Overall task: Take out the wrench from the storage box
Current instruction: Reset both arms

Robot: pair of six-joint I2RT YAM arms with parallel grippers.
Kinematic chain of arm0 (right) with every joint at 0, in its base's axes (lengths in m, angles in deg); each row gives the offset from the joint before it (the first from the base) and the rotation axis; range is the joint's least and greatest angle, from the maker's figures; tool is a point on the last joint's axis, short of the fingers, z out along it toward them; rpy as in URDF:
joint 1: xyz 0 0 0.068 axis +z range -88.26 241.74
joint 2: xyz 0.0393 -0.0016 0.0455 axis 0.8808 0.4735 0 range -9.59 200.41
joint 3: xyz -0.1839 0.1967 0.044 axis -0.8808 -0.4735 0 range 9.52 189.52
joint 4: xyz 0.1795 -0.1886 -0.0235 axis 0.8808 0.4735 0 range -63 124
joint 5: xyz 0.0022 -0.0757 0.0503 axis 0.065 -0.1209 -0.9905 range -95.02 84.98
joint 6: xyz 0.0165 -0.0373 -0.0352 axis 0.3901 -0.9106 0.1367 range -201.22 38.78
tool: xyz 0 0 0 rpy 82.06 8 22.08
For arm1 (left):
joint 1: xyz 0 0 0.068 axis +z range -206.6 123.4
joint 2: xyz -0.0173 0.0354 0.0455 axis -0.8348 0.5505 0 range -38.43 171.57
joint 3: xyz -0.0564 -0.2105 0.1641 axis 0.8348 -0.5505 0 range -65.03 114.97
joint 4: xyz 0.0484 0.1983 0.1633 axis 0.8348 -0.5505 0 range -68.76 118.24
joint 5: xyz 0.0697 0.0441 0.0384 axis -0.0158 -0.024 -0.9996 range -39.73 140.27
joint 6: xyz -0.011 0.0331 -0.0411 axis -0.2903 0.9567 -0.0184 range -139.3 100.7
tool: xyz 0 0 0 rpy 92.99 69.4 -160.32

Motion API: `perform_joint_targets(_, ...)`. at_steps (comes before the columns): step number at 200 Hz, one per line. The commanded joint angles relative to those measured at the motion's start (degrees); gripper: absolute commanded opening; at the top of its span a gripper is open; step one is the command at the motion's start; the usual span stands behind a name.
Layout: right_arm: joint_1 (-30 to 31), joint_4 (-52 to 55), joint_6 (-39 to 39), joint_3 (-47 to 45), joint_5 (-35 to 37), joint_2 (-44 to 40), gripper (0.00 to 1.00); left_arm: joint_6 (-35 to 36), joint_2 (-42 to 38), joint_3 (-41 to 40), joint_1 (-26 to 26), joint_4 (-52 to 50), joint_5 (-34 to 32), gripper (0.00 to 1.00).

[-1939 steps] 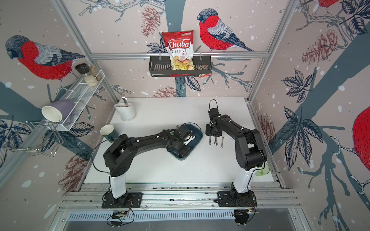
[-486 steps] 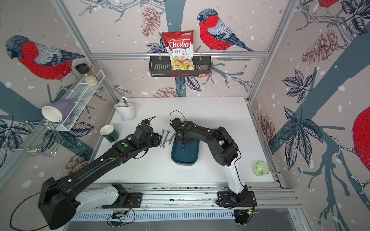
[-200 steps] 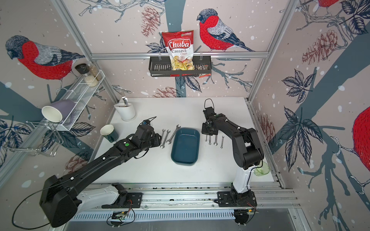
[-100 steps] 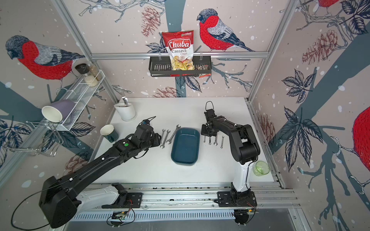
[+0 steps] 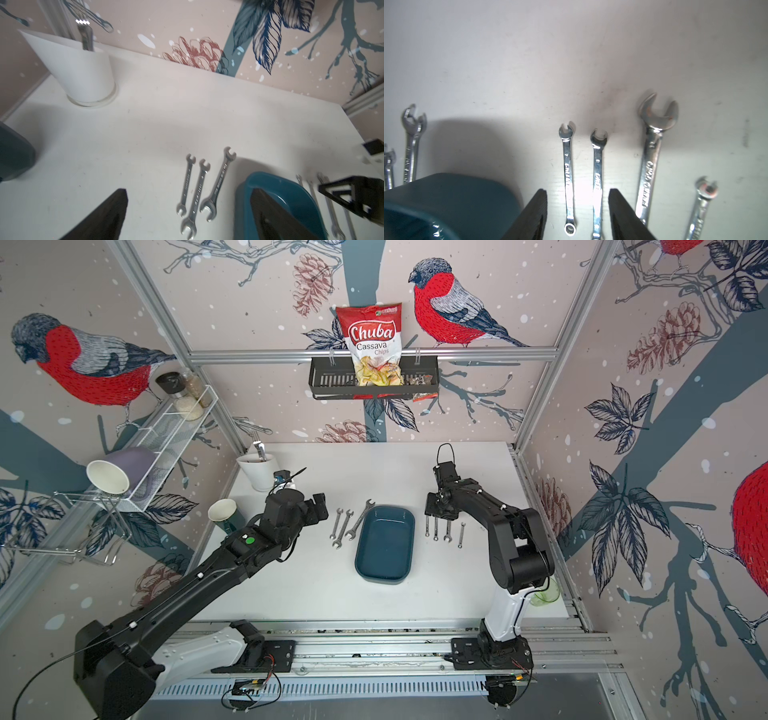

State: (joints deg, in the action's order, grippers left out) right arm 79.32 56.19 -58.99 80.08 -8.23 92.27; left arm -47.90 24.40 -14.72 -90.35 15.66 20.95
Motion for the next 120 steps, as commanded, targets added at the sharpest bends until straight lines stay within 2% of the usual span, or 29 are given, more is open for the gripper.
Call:
perform_joint_targets(1, -0.56, -0.98, -1.89, -1.34, 5.71, -4.85, 0.58, 9.62, -0.44, -4.24, 2.22, 14.92, -11.01, 0.94)
perform_joint_targets(16, -0.93, -4.35, -2.54, -4.19, 10.13, -9.27, 0.65, 13.03, 0.07, -8.11, 5.45, 21.39, -13.23, 0.94)
perform_joint_targets(47, -2.53, -19.2, -4.27, -16.41, 20.82, -19.76, 0.78, 17.0, 2.8, -16.83, 14.37, 33.46, -12.01, 0.94)
perform_joint_targets(79, -3.49, -47.77, -12.65, -36.58, 32.54, -31.1, 0.95, 17.24, 5.62, -26.2, 23.3, 44.47, -7.44, 0.94)
perform_joint_targets(88, -4.05, -56.85, -14.68, -42.14, 34.28, -33.06, 1.0, 17.82, 6.11, -28.93, 25.07, 48.84, -6.36, 0.94)
perform_joint_targets(99, -5.27, -66.37, -16.38, -47.63, 35.14, -33.83, 1.0, 18.88, 6.9, -32.04, 27.25, 54.0, -3.23, 0.94)
perform_joint_targets(120, -8.94, -75.27, -15.26, -51.82, 33.16, -31.72, 1.0, 19.55, 9.4, -35.62, 29.67, 61.58, -0.31, 0.95)
